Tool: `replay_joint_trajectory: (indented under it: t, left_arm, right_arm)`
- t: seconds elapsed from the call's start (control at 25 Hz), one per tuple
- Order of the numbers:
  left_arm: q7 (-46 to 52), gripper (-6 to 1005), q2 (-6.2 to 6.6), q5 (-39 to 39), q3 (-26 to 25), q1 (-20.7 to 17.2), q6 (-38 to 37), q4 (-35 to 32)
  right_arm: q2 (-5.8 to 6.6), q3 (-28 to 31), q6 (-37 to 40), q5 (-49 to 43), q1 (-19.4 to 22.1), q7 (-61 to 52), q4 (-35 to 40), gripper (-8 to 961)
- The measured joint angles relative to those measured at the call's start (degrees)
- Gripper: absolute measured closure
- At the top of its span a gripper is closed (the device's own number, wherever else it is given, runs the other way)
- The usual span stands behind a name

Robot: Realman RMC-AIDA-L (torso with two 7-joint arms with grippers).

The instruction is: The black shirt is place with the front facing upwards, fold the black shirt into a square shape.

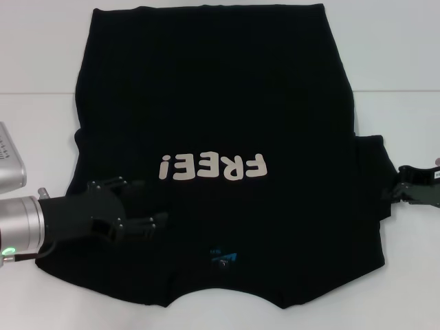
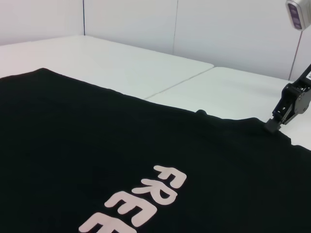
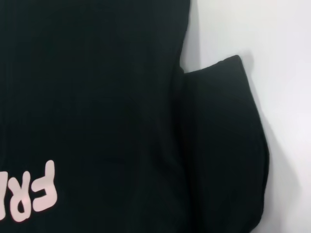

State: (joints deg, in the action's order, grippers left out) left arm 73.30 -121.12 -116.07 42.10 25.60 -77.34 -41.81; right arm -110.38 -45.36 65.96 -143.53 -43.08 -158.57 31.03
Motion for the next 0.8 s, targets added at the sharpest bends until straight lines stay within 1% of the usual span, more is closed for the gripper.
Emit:
replay_joint_trajectory:
  t: [0.16,0.32,0.48,0.68,0.8]
  left_arm:
    - [0.75,165,0.18,0.11,-0.79,0.06,0.04,0.54]
    - [2.24,165,0.26,0.15,-2.16,0.06,-0.45,0.79]
    - [2.98,165,0.76,0.23,-2.94,0.31,-0.75,2.21]
    - [3.29,165,0.83,0.33,-3.01,0.34,-1.09,2.69]
    - [3.39,166,0.89,0.39,-3.59,0.15,-1.27,2.7]
  right_arm:
    - [0.29,0.18,0.32,0.0,1.1,0.51,1.77,870]
    - [0.32,1.19,2.29,0.29,3.54,0.74,6.61,874]
    - [0.32,3.69,6.11,0.53,5.4,1.55,12.17,879]
    - [0.44,8.04,11.59,0.75,6.69,2.9,18.83,881]
    - [0.55,7.88,12.12,0.75,6.58,3.14,19.23,882]
